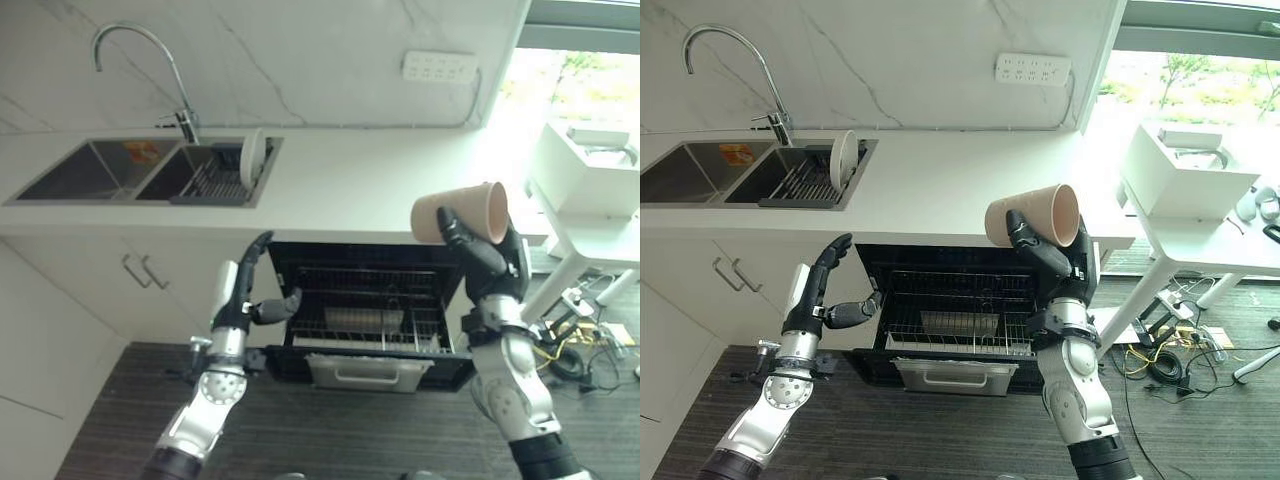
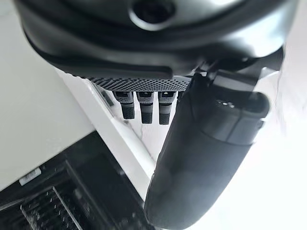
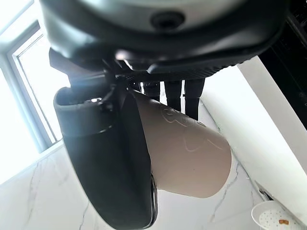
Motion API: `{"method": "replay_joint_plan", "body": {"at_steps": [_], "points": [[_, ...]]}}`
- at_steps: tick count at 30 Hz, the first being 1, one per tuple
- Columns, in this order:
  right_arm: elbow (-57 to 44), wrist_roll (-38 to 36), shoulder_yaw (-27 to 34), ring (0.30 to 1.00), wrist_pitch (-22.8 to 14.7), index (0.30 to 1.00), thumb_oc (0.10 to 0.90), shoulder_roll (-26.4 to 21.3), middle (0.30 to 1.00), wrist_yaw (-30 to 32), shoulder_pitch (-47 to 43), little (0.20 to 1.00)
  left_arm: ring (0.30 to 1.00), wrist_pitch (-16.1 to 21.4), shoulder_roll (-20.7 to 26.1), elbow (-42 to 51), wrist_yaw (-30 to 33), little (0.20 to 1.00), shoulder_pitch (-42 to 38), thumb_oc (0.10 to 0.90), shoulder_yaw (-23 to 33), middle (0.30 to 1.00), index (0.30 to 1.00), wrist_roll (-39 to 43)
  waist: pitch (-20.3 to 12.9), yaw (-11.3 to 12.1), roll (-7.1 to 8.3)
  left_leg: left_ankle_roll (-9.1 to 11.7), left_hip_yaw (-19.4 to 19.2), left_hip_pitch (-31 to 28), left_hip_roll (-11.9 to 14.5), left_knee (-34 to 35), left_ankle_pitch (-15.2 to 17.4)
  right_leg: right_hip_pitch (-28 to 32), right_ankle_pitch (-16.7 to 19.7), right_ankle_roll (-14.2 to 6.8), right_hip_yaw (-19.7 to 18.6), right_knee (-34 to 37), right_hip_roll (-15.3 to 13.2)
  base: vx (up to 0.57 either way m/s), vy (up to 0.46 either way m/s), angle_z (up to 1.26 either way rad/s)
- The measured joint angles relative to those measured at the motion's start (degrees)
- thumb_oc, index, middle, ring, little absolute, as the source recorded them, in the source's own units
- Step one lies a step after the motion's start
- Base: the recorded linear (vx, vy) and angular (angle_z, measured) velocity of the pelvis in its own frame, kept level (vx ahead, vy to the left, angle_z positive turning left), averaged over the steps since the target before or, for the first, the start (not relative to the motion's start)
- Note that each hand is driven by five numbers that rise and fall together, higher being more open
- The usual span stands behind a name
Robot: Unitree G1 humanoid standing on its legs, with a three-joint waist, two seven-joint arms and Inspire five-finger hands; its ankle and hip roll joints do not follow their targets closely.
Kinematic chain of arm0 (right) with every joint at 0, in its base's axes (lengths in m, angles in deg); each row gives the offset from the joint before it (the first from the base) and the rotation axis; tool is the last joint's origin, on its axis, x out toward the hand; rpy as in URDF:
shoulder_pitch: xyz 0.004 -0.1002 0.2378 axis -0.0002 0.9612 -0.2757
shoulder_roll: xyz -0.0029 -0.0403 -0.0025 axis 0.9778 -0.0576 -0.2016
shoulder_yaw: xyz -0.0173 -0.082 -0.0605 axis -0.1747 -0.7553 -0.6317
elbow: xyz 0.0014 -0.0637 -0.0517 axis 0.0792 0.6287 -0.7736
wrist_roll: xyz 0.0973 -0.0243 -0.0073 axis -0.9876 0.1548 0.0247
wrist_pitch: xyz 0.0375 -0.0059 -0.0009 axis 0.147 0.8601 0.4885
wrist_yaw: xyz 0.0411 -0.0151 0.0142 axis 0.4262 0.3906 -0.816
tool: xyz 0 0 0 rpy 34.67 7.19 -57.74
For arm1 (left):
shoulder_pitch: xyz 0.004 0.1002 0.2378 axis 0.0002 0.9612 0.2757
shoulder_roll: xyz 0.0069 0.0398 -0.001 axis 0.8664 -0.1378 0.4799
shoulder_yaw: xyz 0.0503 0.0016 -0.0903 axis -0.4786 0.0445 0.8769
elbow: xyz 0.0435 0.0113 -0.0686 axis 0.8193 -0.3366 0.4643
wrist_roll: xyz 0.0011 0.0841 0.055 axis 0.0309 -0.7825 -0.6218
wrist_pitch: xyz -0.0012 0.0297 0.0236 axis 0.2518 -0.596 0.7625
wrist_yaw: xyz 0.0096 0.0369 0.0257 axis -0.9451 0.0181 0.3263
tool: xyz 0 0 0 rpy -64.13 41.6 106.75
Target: Place the dishes in the dishwasher.
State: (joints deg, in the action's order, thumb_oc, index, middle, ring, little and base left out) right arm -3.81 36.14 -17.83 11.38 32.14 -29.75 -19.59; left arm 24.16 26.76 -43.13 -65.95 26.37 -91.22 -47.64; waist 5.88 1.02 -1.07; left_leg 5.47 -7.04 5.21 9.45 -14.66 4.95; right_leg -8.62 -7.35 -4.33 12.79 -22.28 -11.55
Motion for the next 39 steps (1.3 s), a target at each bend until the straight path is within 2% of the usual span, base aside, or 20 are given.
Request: {"method": "replay_joint_plan", "body": {"at_steps": [2, 6, 10, 12, 18, 21, 25, 27, 32, 39], "points": [[0.0, -1.0, -0.7, 0.300, 1.1, 0.300, 0.400, 0.0, 0.300, -2.6, 0.0, 0.300, 0.900, -1.5, 0.8, 0.0, -4.8, 0.900, -0.6, 0.800, -1.7, 0.900, 0.900, -0.1, 0.0, -0.7, -0.04, 0.0, -0.1, 0.0, 0.0, 0.0, 0.0, 0.0, 0.0, 0.0, -0.1, 0.0, 0.0, -0.01, 0.006, -0.02], [0.0, -1.4, -2.6, 0.300, 3.8, 0.300, 0.400, -0.6, 0.300, -6.8, 0.4, 0.300, 0.900, -6.1, 5.0, -0.2, -14.4, 0.900, -4.4, 0.800, -9.7, 0.900, 0.900, -2.6, 0.0, -2.3, -0.45, 0.1, -0.8, -0.3, 0.0, -0.1, -0.1, -0.3, 0.1, -0.2, -0.9, 0.0, 0.1, -0.01, 0.005, -0.10], [0.0, -2.5, -2.9, 0.300, 4.9, 0.300, 0.400, -2.2, 0.300, -9.6, 0.8, 0.300, 0.900, -12.3, 7.0, -3.0, -22.3, 0.900, -8.6, 0.800, -13.0, 0.900, 0.900, -2.7, -0.1, -4.3, -1.38, 0.4, -1.9, -0.5, 0.3, -0.1, -0.2, -0.8, 0.5, -0.2, -1.9, 0.2, 0.5, 0.00, 0.016, -0.13], [-0.1, -2.6, -2.9, 0.300, 5.5, 0.300, 0.400, -3.2, 0.300, -9.7, 0.8, 0.300, 0.900, -13.9, 7.4, -4.1, -24.4, 0.900, -10.0, 0.800, -14.4, 0.900, 0.900, -2.7, -0.1, -5.1, -1.72, 0.4, -2.3, -0.5, 0.5, 0.0, -0.2, -1.0, 0.7, -0.2, -2.4, 0.4, 0.8, 0.03, 0.026, -0.12], [-0.1, -2.7, -2.4, 0.300, 7.6, 0.300, 0.400, -4.0, 0.300, -10.9, 0.9, 0.300, 0.900, -16.7, 7.4, -4.9, -26.7, 0.900, -10.6, 0.800, -14.7, 0.900, 0.900, -2.4, 0.1, -5.9, -2.46, 0.5, -3.7, -1.1, 0.6, 0.1, -0.1, -1.7, 1.0, -0.2, -4.1, 0.3, 1.1, -0.01, 0.040, -0.14], [-0.3, -2.6, -1.7, 0.300, 8.3, 0.300, 0.400, -5.1, 0.300, -11.5, 0.3, 0.300, 0.900, -17.7, 7.3, -5.8, -26.6, 0.900, -13.1, 0.800, -14.7, 0.900, 0.900, -2.1, 0.8, -6.0, -2.63, 0.2, -3.9, 2.3, 0.5, -1.3, -0.1, -4.7, 2.2, -0.2, -4.6, 0.3, 1.1, -0.19, 0.058, -0.07], [0.2, -2.5, -1.4, 0.300, 9.5, 0.300, 0.400, -6.4, 0.300, -11.4, -7.8, 0.300, 0.900, -19.7, 8.1, -10.4, -26.4, 0.900, -23.5, 0.800, -14.6, 0.900, 0.900, -1.5, 7.6, -6.2, -2.53, -0.5, -3.9, 8.8, 0.5, -3.3, -1.9, -10.4, 5.4, 0.2, -5.3, 0.5, 1.2, -0.26, 0.011, -0.05], [1.0, -2.3, -1.4, 0.300, 9.5, 0.300, 0.400, -6.0, 0.300, -11.5, -13.0, 0.300, 0.900, -21.4, 8.6, -12.6, -26.4, 0.900, -29.1, 0.800, -14.7, 0.900, 0.900, 0.1, 11.5, -6.5, -1.95, -0.9, -3.8, 10.9, 0.6, -2.8, -3.2, -12.3, 6.8, 0.2, -5.3, 1.4, 1.4, -0.03, 0.002, -0.01], [2.1, -1.8, -1.4, 0.300, 9.6, 0.300, 0.400, -5.7, 0.300, -11.5, -10.2, 0.300, 0.900, -24.9, 8.7, -12.5, -27.5, 0.900, -27.8, 0.800, -14.3, 0.900, 0.900, 0.0, 12.1, -6.6, -1.34, -0.8, -3.8, 8.5, 0.8, -1.2, -3.2, -9.7, 6.8, 0.4, -4.9, 3.2, 1.9, -0.03, 0.009, 0.00], [2.0, -1.2, -1.6, 0.300, 10.5, 0.300, 0.400, -5.5, 0.300, -11.6, -10.6, 0.300, 0.900, -26.2, 8.5, -15.4, -35.9, 0.900, -31.8, 0.800, -14.3, 0.900, 0.900, -1.1, 12.1, -7.1, -1.22, -0.7, -3.8, 9.1, 0.6, -1.0, -3.1, -10.1, 7.1, 0.1, -4.8, 3.8, 1.8, -0.01, 0.014, 0.00]]}}
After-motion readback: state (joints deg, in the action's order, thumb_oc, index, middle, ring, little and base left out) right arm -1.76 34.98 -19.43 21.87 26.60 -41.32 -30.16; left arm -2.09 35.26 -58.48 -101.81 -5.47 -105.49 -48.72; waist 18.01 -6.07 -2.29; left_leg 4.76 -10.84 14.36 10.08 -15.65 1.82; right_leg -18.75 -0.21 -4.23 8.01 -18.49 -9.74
